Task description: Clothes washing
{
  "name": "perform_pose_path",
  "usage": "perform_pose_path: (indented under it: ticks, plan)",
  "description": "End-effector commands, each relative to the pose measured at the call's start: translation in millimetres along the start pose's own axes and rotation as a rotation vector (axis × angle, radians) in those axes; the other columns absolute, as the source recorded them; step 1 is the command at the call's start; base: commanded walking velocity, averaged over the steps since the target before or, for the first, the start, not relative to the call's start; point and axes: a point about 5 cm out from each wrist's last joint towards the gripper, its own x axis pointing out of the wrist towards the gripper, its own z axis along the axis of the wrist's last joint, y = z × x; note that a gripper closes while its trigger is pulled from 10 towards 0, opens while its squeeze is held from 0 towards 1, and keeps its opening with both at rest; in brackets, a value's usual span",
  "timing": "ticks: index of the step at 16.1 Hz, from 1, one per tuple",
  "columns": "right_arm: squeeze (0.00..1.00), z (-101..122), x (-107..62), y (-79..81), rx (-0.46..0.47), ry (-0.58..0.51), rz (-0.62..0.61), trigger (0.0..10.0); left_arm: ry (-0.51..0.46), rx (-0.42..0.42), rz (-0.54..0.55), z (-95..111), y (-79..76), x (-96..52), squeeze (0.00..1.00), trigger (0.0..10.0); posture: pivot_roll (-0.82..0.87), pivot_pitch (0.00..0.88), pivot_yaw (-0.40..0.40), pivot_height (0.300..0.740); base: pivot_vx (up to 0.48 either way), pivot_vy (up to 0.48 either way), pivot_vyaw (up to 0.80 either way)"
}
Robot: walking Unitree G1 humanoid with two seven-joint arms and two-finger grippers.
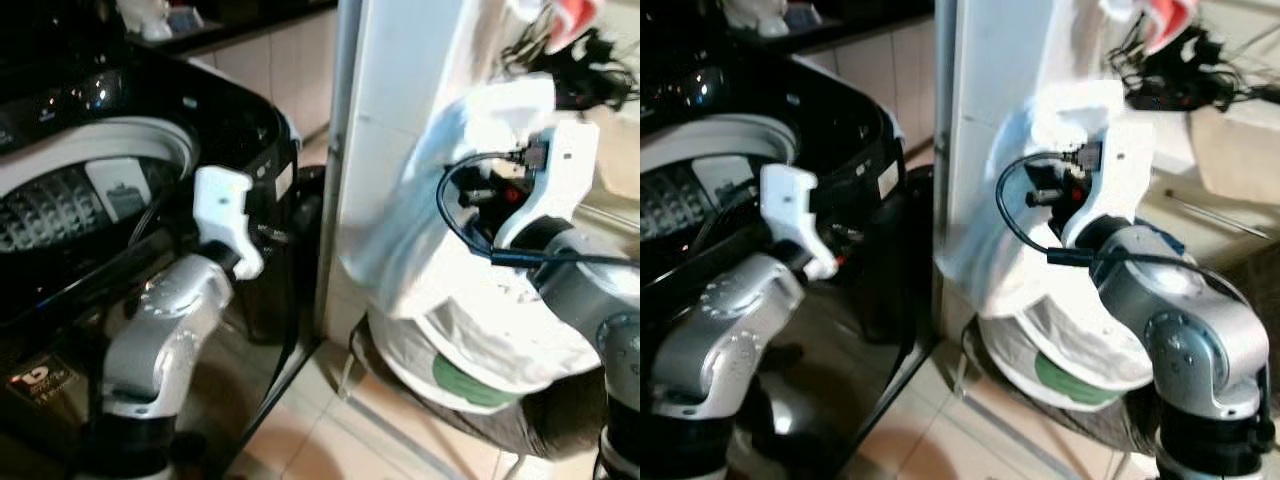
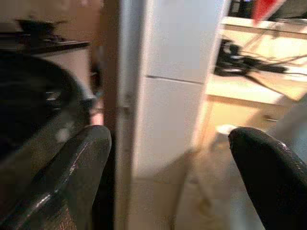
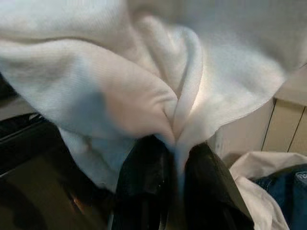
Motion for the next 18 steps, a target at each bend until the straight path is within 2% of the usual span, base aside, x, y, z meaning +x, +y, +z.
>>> perform_pose_path:
  ticks: [1,2,5,18]
  plan:
    - [0.00,-4.4,-5.5,-7.7,0.007,-0.013,-0.076,10.0,-0.034,0.028,0.083,7.3,11.1,-4.1,0.00,10.0,-0.10,0.000,-0.034,0.740,0.000,0.000,0.00]
    - [0.00,-15.4,-8.3,-12.6,-0.029,0.004,-0.120,10.0,-0.086,0.049,0.091,13.1,12.5,-4.7,0.00,10.0,-0.10,0.000,-0.033,0.740,0.266,0.000,0.00]
    - [0.00,-19.2,-10.4,-13.3,-0.037,0.011,-0.138,10.0,-0.074,0.053,0.064,14.7,9.3,-3.5,0.00,10.0,-0.10,0.000,-0.027,0.740,0.367,0.000,-0.53]
    - [0.00,-24.4,-11.2,-1.9,-0.055,0.014,-0.057,10.0,-0.038,0.065,0.039,11.7,10.4,-1.4,0.00,10.0,-0.10,0.000,-0.014,0.740,0.404,0.000,0.00]
